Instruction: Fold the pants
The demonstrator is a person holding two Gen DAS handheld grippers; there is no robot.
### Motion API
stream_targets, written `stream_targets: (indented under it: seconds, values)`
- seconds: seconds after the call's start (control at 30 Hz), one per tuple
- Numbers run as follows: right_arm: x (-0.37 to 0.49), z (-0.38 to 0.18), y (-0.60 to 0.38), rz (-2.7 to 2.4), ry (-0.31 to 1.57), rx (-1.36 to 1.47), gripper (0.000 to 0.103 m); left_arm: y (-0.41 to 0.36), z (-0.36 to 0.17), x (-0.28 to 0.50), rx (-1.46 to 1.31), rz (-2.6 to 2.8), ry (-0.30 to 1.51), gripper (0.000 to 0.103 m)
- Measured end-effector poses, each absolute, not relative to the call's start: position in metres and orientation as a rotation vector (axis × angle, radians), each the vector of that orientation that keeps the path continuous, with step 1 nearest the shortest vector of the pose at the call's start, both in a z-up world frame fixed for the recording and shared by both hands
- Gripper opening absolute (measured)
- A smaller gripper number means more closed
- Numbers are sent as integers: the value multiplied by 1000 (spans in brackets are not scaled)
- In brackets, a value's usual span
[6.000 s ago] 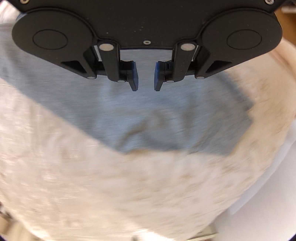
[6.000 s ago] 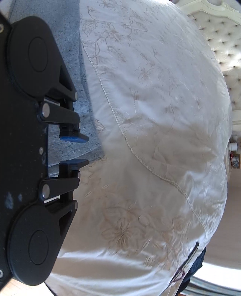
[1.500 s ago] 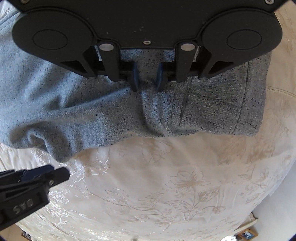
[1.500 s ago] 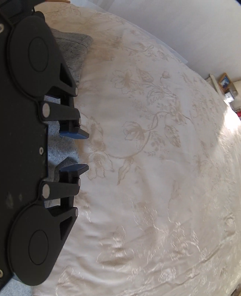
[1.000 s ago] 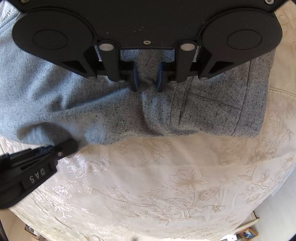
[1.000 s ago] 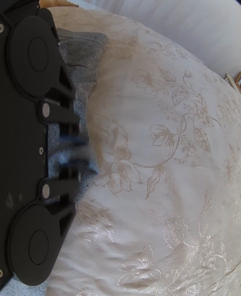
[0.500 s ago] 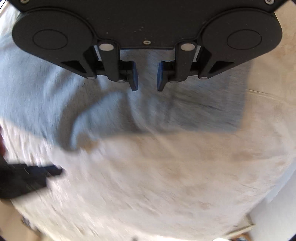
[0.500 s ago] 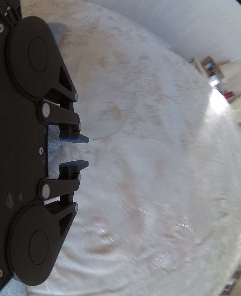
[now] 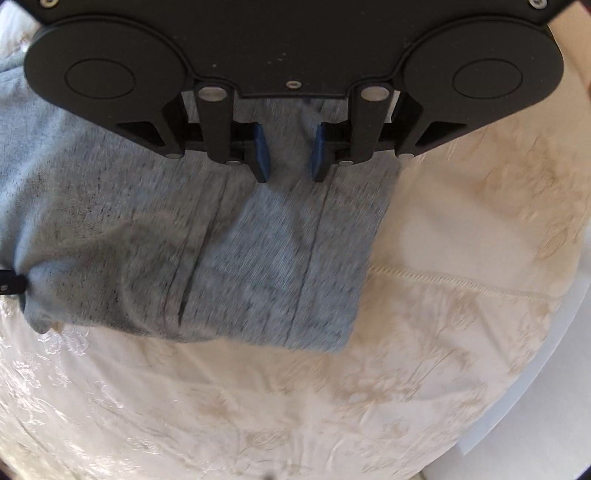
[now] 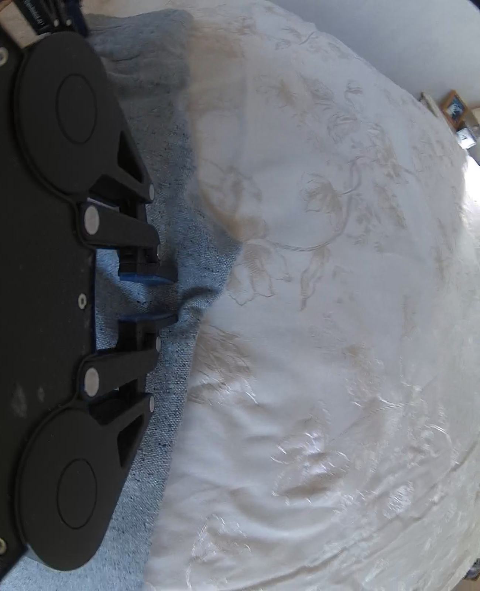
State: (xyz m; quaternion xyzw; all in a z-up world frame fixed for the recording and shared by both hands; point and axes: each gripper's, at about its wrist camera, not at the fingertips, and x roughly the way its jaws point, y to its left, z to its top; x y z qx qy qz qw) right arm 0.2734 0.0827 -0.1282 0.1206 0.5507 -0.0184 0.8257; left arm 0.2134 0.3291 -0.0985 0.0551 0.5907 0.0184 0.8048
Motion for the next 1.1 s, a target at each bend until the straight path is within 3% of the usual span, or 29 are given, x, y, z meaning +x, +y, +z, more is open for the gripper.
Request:
stream_targets:
  seconds: [0.23,0.47,0.6,0.83,1.1]
  values:
    - [193,-82,93,32,1110,239,21,288,-72,194,135,-138,1144,36]
    - [109,-120,96,-39,1325,225,21,259,-114,165,217,-176,1275,37]
    - [76,-111,81,-32,1318,288,21,255,-107,157,276,-190,1263,37]
    - [45,-72,3,-262,1106,372,21,224,-71,165,237,-210,1190,36]
    - [14,-98,-112,-465,1115,385,21,130,-65,147,233,-281,1188,36]
